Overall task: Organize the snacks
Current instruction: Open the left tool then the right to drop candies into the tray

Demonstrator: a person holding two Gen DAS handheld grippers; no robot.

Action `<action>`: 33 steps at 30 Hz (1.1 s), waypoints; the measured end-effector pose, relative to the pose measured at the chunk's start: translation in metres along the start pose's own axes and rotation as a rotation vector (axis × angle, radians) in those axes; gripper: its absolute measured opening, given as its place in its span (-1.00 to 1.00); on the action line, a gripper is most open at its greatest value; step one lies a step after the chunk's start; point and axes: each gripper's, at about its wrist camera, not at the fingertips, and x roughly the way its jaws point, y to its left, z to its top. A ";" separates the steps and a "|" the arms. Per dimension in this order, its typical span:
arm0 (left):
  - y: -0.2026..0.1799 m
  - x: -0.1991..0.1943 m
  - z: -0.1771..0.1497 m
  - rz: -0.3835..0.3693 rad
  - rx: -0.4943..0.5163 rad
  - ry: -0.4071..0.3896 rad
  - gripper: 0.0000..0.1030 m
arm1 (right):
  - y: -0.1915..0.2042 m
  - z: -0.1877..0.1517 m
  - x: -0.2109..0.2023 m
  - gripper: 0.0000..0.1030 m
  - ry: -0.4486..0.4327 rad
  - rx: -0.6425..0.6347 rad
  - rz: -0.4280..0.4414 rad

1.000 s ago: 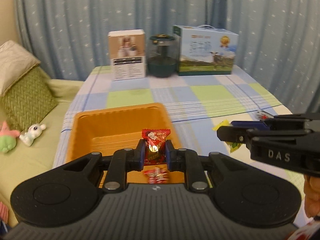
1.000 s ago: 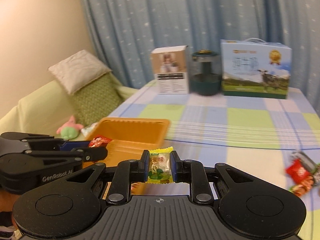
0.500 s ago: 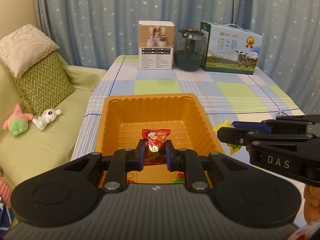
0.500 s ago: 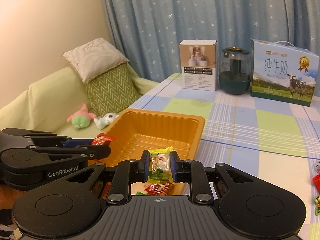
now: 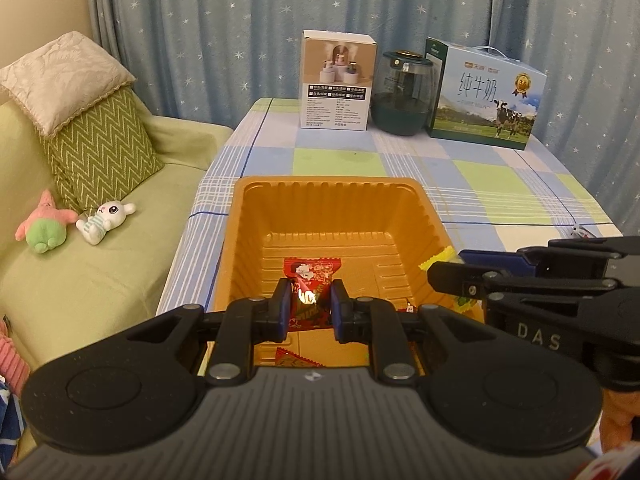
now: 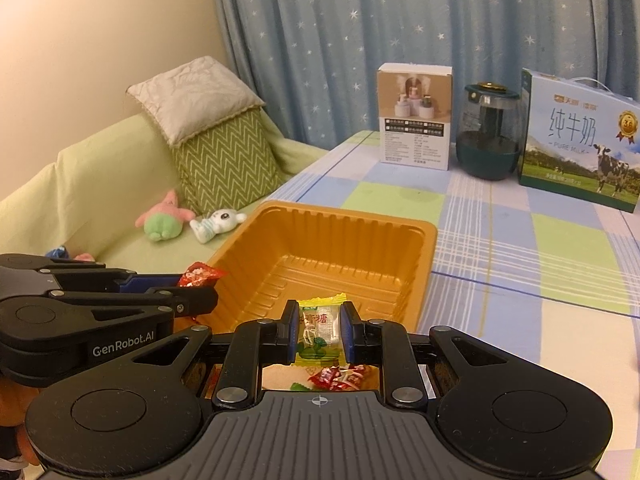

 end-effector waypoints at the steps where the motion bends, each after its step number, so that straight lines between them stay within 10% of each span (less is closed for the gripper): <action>1: 0.000 0.000 0.000 0.000 0.000 0.000 -0.65 | 0.001 0.000 0.001 -0.58 0.002 -0.002 0.000; 33: 0.003 0.007 0.002 0.007 -0.015 0.003 -0.64 | -0.002 -0.002 0.008 -0.58 0.017 0.008 -0.005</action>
